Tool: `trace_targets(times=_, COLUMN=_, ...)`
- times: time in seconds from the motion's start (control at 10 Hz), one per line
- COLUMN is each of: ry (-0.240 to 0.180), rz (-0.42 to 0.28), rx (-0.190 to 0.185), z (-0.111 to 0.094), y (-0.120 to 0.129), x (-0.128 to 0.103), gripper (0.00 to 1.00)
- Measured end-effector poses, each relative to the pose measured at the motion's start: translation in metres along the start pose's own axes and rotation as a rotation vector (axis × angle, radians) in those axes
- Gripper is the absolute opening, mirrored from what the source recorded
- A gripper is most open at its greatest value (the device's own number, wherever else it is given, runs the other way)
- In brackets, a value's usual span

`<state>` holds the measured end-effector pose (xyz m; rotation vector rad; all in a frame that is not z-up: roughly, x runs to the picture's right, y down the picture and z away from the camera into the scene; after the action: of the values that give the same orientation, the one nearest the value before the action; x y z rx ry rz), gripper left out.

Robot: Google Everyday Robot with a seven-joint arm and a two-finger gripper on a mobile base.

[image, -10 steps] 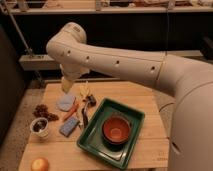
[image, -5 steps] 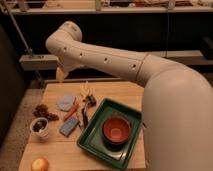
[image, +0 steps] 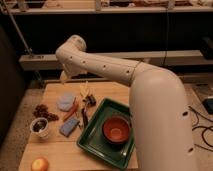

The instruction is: Place banana in tray

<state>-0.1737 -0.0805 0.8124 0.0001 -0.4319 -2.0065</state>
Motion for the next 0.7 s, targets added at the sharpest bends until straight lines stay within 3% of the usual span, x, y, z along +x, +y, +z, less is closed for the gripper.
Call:
trace_targets(times=0.4, ry=-0.047, rz=0.06, rx=-0.032, z=0.035, y=0.022, x=0.013, gripper=0.8)
trace_targets(times=0.7, ry=-0.098, rz=0.119, rx=0.005, z=0.077, y=0.028, x=0.0, gripper=0.8)
